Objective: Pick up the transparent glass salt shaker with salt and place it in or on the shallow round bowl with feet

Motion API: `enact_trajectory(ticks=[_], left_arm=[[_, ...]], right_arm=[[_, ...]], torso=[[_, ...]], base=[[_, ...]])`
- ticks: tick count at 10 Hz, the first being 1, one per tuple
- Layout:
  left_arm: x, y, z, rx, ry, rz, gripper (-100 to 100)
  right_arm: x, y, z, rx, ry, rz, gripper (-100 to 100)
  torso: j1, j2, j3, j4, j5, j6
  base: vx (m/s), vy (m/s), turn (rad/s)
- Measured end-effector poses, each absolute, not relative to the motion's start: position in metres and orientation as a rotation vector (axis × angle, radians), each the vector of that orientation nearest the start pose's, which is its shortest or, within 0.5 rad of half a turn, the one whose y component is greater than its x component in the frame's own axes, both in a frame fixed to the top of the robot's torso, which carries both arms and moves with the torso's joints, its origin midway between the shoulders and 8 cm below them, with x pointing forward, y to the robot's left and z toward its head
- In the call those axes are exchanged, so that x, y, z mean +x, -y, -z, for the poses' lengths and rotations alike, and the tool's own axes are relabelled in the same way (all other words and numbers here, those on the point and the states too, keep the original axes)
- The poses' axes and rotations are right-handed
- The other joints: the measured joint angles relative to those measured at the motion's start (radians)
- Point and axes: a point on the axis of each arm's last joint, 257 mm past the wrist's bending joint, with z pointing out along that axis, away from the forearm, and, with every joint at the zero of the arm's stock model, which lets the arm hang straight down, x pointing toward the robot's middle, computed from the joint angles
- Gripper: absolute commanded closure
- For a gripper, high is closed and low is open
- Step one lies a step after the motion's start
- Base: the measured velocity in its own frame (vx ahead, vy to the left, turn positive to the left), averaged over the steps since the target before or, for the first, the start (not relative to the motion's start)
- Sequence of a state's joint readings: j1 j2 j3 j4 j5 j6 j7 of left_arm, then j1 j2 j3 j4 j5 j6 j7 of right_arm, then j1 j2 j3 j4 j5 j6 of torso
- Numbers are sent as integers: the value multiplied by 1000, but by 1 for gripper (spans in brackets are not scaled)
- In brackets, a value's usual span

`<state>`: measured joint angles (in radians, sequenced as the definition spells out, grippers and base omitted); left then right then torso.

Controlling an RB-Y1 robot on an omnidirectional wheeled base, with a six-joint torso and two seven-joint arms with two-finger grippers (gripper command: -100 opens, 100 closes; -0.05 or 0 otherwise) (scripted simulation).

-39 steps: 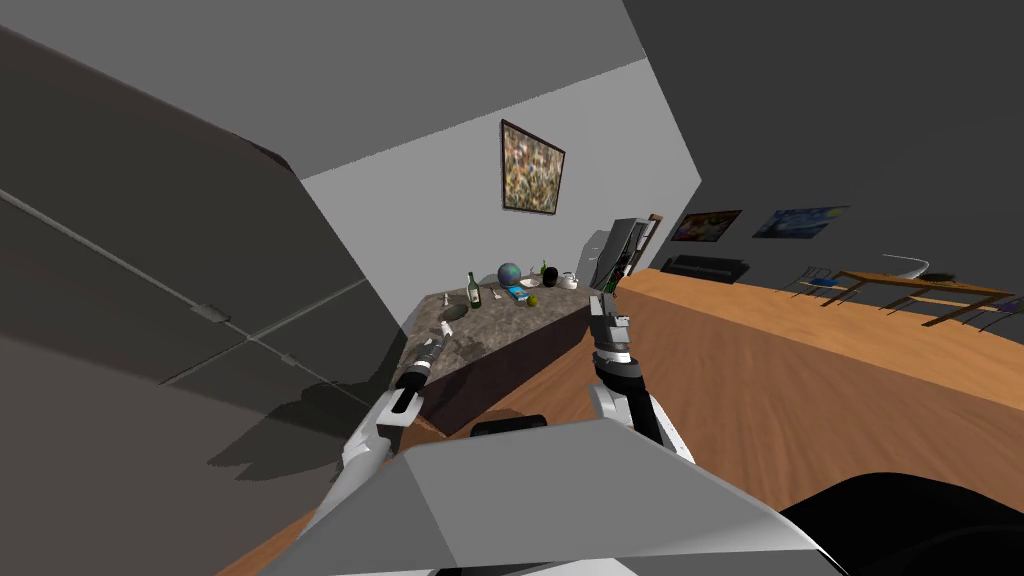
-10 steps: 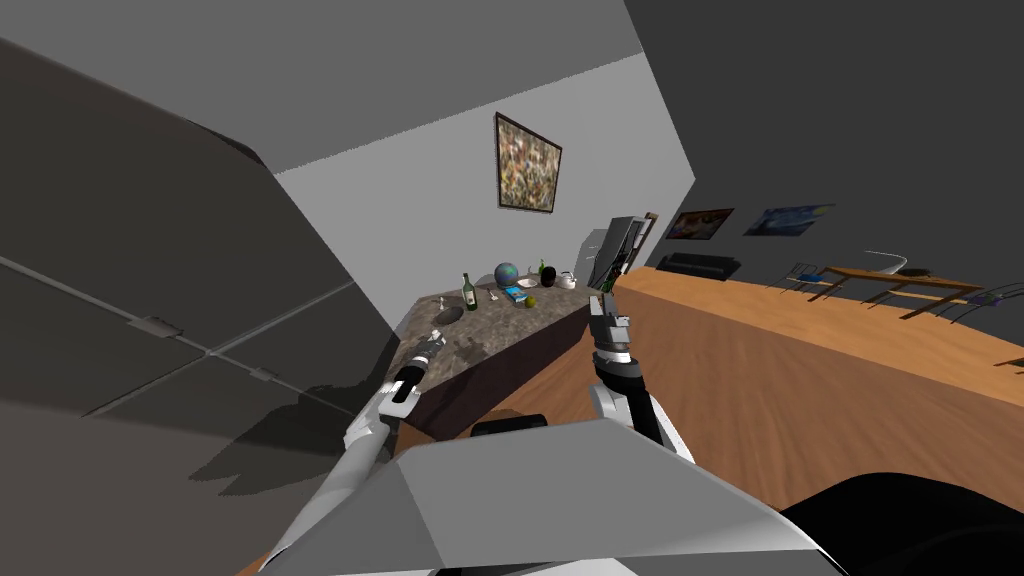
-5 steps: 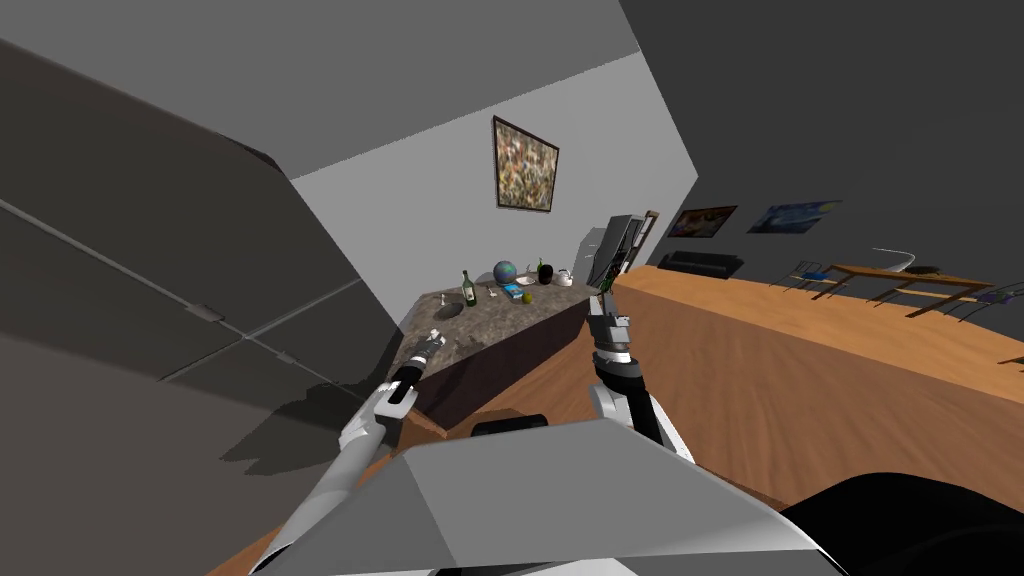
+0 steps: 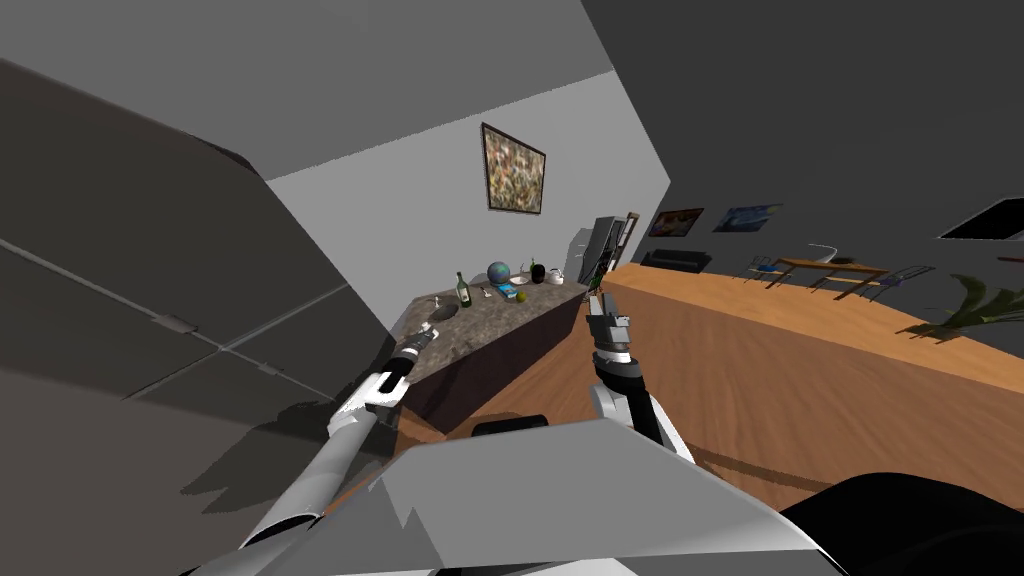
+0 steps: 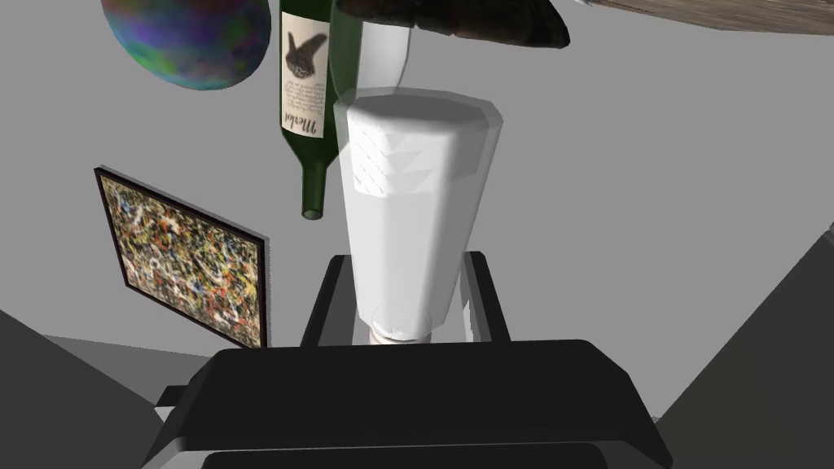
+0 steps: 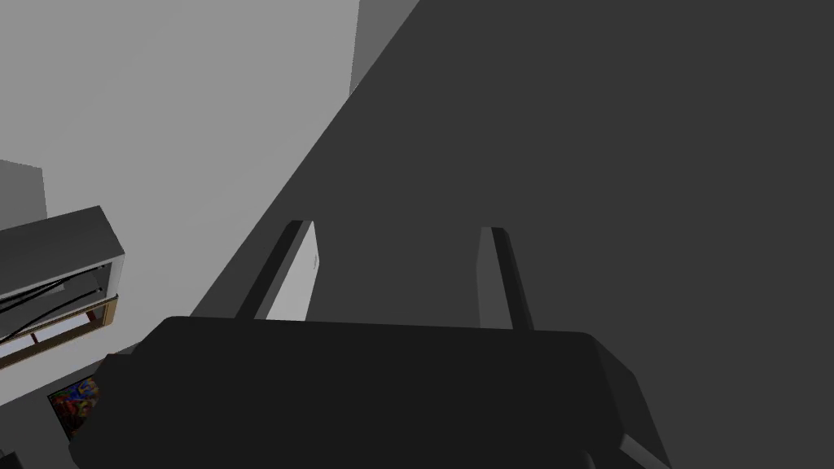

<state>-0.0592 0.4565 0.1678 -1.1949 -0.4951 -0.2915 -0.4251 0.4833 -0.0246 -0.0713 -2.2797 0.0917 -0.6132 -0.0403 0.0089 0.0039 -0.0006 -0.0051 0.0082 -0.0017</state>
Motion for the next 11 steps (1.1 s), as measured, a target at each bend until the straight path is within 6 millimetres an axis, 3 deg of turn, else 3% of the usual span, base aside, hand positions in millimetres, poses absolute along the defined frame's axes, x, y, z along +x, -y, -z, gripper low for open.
enact_trajectory(ticks=[11], left_arm=[[567,-547,208,-351,-1594,-79,100]], right_arm=[[324,279,-49,481,-593,-1250,0]], torso=[[-4,-7,-4,-2,-2,-2]], base=[[45,49,-183]])
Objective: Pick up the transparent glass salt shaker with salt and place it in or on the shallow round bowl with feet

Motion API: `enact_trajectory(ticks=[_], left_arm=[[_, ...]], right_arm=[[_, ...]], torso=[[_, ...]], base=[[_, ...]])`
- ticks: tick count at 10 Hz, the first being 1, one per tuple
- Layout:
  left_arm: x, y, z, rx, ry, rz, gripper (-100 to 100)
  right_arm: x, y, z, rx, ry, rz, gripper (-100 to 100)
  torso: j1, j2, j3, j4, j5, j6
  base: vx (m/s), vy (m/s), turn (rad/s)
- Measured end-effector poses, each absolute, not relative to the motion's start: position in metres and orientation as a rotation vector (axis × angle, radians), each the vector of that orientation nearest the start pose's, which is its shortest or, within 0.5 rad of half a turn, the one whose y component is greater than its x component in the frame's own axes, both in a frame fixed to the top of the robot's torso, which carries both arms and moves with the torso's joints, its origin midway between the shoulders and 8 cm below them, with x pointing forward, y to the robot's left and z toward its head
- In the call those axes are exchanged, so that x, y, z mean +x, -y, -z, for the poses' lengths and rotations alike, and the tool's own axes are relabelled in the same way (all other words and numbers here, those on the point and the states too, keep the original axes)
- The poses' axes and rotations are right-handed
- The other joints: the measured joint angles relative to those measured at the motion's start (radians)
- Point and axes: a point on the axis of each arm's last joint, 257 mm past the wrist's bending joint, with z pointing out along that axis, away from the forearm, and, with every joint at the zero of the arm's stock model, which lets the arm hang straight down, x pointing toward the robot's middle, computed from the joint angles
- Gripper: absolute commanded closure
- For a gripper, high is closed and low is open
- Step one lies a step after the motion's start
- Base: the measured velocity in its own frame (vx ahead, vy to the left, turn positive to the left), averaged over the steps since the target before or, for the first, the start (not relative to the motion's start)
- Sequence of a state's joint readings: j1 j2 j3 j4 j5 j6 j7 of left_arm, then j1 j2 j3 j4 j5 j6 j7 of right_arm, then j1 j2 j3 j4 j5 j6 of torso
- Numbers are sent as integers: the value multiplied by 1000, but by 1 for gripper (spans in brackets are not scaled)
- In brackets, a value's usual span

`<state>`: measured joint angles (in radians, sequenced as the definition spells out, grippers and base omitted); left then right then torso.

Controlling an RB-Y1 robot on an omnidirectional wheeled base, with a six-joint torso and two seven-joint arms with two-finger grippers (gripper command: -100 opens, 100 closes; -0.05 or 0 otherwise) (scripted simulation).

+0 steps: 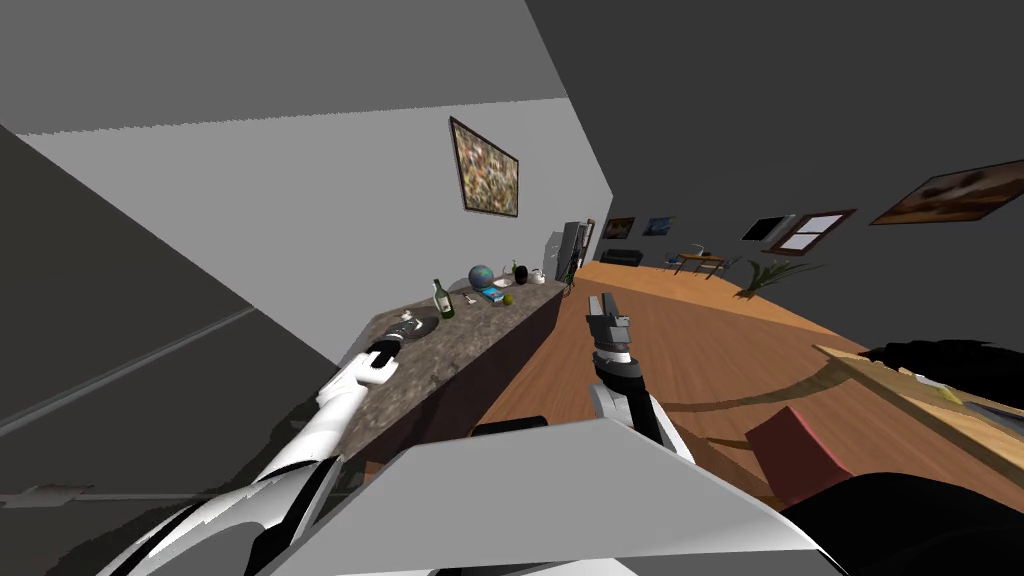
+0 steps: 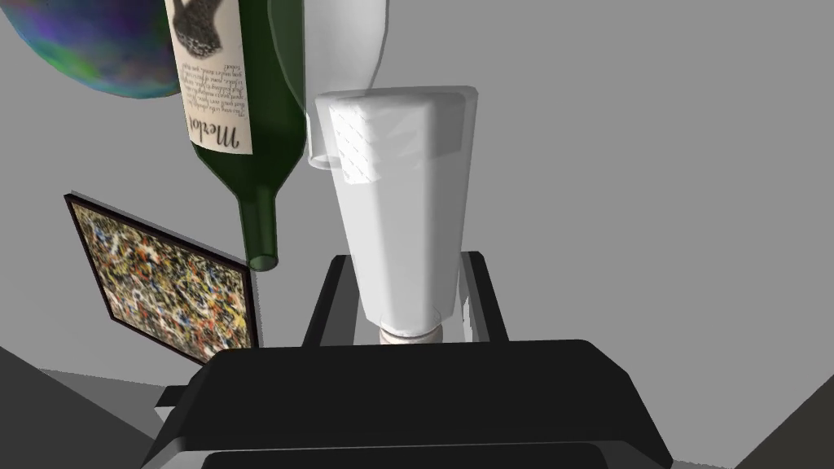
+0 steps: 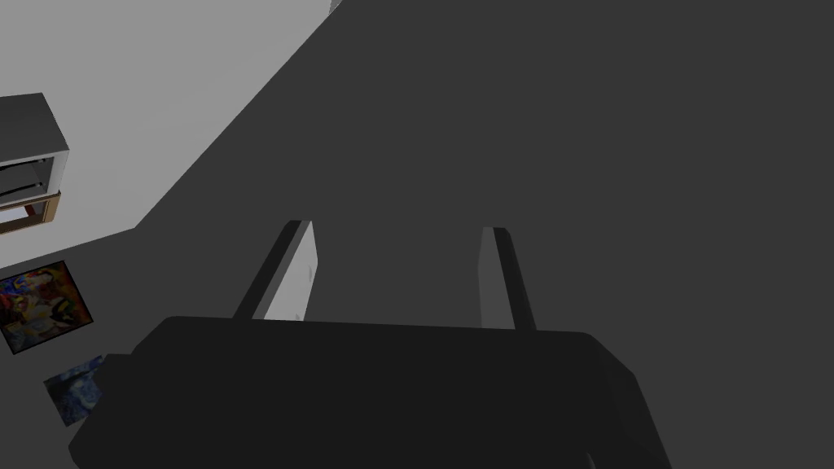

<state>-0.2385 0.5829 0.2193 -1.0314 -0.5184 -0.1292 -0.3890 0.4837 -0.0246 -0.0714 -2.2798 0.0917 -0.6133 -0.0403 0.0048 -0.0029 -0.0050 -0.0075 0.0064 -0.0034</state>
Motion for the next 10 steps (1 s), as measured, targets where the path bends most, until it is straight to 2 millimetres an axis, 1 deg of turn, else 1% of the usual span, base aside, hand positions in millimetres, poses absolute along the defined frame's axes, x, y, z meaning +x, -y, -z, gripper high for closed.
enact_trajectory(ticks=[2,3,4,8,9,10], left_arm=[[568,-562,204,-359,-1603,-137,100],[568,-568,205,-359,-1612,-167,100],[568,-569,205,-359,-1614,-173,-100],[568,-568,205,-359,-1613,-173,-100],[568,-568,205,-359,-1613,-173,0],[568,-568,205,-359,-1613,-173,-100]], right_arm=[[324,279,-49,481,-593,-1250,0],[324,279,-49,481,-593,-1250,0],[324,279,-49,481,-593,-1250,0],[324,279,-49,481,-593,-1250,0],[324,279,-49,481,-593,-1250,0],[324,279,-49,481,-593,-1250,0]], torso=[[-1,-1,-1,-1,0,-1],[-2,-1,-1,-1,-1,0],[-3,1,0,-1,-1,-2],[-4,4,2,0,-1,-2],[-4,4,2,0,-1,-2],[-4,4,2,0,-1,-2]], base=[[65,26,-130],[28,9,-34],[7,2,3],[0,0,0],[0,0,0],[-3,-16,6]])
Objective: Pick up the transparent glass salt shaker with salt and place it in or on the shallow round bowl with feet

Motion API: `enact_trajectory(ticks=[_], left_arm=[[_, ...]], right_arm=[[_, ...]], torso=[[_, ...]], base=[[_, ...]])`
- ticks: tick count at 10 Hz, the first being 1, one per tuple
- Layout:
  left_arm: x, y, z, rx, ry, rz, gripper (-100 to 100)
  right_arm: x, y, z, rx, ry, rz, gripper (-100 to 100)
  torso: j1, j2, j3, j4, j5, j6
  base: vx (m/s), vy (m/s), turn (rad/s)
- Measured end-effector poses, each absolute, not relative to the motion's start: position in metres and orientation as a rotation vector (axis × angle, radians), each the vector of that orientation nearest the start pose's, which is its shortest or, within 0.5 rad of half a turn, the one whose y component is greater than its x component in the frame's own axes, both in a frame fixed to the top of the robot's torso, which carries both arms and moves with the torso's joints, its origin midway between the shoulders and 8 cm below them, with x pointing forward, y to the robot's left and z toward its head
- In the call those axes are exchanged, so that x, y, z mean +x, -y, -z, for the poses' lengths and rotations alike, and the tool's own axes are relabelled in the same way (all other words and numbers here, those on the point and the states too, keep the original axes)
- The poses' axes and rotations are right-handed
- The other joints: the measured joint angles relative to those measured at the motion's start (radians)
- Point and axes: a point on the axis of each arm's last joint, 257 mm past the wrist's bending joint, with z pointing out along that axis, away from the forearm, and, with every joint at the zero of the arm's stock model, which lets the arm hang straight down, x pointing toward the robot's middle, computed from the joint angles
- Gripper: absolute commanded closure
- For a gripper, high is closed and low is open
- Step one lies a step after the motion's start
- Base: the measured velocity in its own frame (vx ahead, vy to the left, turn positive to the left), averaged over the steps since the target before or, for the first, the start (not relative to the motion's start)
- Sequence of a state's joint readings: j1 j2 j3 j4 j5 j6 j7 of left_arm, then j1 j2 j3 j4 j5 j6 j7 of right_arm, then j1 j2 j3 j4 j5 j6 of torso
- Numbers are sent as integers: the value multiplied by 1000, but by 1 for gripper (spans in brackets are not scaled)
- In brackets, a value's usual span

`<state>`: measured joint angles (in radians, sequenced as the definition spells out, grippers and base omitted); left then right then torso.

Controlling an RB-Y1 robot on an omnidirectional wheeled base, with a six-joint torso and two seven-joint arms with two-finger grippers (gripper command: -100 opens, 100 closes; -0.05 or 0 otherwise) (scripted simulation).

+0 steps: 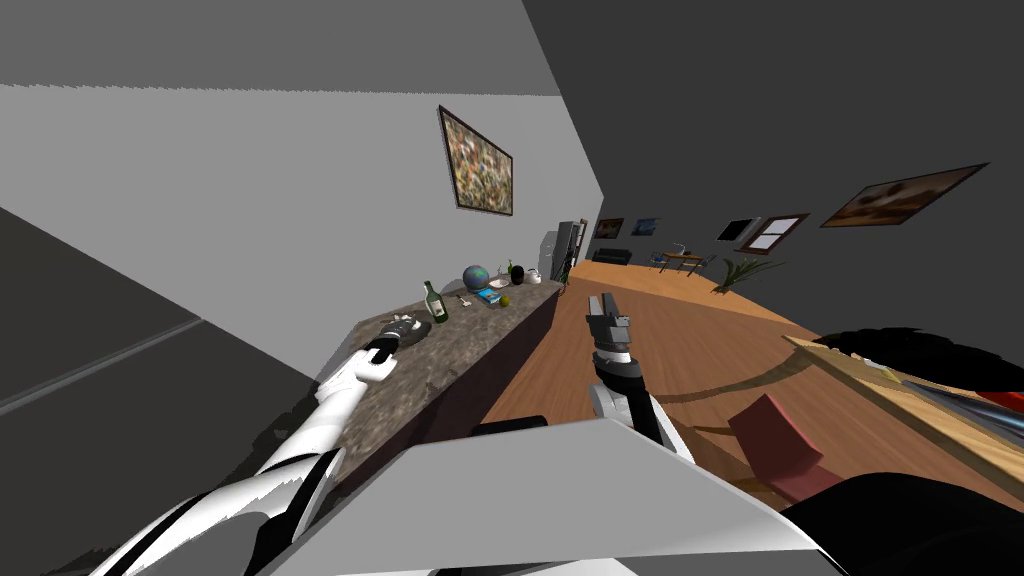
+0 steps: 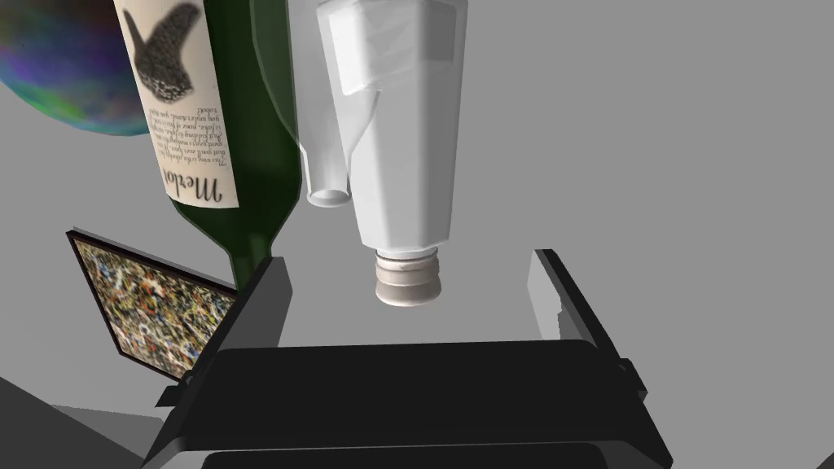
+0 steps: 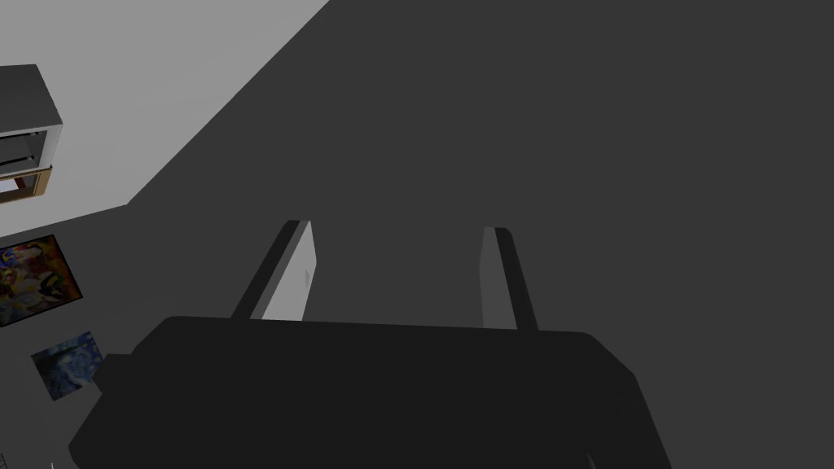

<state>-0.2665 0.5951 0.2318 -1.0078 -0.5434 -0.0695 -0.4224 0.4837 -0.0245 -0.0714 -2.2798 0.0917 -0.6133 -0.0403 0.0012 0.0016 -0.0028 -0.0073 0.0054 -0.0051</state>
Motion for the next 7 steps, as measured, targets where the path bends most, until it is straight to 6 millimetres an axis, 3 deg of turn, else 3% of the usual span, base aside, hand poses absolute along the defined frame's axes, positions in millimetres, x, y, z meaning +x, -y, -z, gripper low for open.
enact_trajectory(ticks=[7], left_arm=[[581,-590,164,-340,-1609,-162,-100]], right_arm=[[324,279,-50,481,-593,-1250,0]], torso=[[-3,1,0,0,-1,0]], base=[[-8,-46,13]])
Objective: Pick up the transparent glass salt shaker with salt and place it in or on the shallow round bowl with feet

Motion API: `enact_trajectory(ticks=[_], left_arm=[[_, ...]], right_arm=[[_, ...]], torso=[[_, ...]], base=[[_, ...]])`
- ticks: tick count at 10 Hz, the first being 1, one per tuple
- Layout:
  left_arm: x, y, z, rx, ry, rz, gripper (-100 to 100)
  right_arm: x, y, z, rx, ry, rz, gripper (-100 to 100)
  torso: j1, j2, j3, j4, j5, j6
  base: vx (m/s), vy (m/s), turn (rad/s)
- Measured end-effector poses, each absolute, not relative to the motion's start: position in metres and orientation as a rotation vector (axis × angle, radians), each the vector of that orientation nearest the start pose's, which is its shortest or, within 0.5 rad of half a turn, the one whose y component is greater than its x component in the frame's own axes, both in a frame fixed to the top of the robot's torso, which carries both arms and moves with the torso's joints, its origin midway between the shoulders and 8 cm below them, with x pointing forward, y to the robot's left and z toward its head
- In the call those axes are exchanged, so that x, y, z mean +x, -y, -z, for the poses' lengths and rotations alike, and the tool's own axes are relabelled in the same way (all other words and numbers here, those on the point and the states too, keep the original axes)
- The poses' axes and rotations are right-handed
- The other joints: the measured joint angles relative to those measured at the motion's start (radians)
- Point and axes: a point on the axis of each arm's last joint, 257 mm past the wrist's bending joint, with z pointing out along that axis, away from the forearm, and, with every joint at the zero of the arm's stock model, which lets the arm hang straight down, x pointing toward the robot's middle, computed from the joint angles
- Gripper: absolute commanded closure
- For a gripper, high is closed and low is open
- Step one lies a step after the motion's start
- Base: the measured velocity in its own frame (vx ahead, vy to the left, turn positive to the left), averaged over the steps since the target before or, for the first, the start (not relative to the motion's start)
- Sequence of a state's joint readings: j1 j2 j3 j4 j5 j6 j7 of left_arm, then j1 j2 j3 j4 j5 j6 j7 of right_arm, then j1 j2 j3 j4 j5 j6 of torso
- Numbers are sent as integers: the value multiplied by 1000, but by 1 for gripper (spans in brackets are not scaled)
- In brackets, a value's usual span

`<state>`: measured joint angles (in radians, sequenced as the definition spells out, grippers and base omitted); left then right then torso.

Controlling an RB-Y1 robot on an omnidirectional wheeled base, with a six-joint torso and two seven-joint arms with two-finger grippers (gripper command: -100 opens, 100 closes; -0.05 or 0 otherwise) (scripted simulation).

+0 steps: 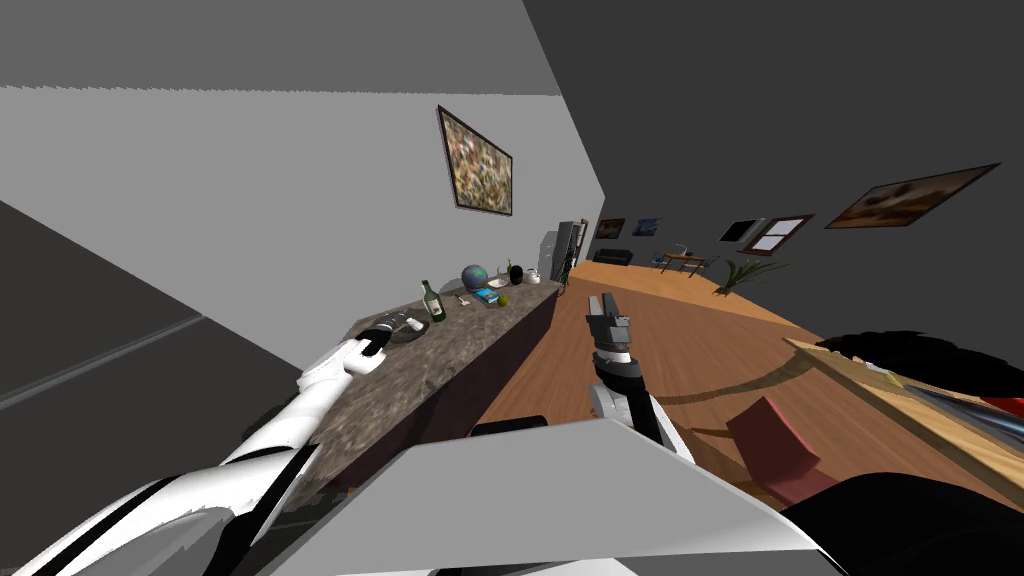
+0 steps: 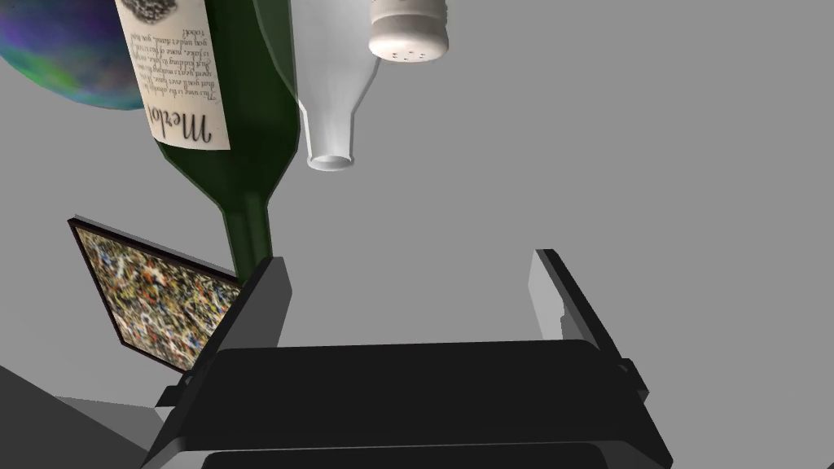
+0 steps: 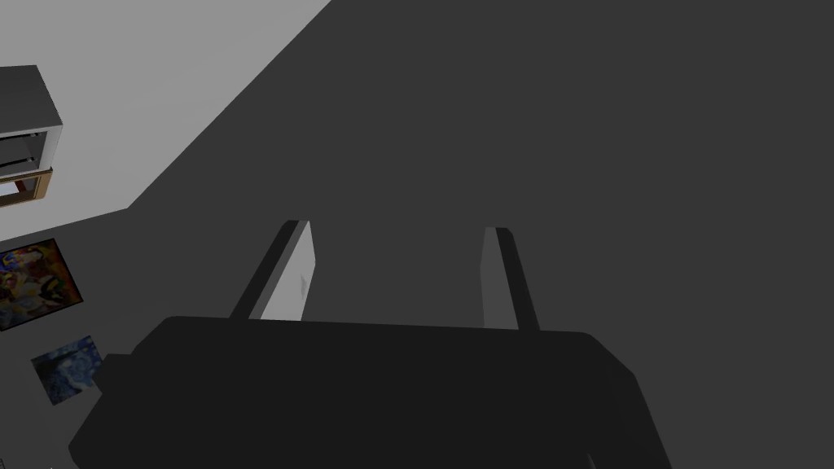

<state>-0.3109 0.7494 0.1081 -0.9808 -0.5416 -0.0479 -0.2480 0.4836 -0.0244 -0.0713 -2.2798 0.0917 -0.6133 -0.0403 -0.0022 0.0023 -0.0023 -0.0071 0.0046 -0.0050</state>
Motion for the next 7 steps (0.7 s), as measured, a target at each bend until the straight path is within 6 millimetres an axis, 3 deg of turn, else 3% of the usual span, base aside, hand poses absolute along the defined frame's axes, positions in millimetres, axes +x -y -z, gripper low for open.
enact_trajectory(ticks=[3,4,7], left_arm=[[585,-599,145,-335,-1608,-164,-100],[585,-599,144,-339,-1607,-162,0],[585,-599,145,-339,-1607,-163,0]], right_arm=[[324,279,-50,481,-593,-1250,0],[324,279,-50,481,-593,-1250,0],[324,279,-49,481,-593,-1250,0]], torso=[[0,0,0,0,0,0],[2,0,0,0,0,0],[3,-1,0,0,1,0]], base=[[-7,-37,10],[0,0,0],[0,0,0]])
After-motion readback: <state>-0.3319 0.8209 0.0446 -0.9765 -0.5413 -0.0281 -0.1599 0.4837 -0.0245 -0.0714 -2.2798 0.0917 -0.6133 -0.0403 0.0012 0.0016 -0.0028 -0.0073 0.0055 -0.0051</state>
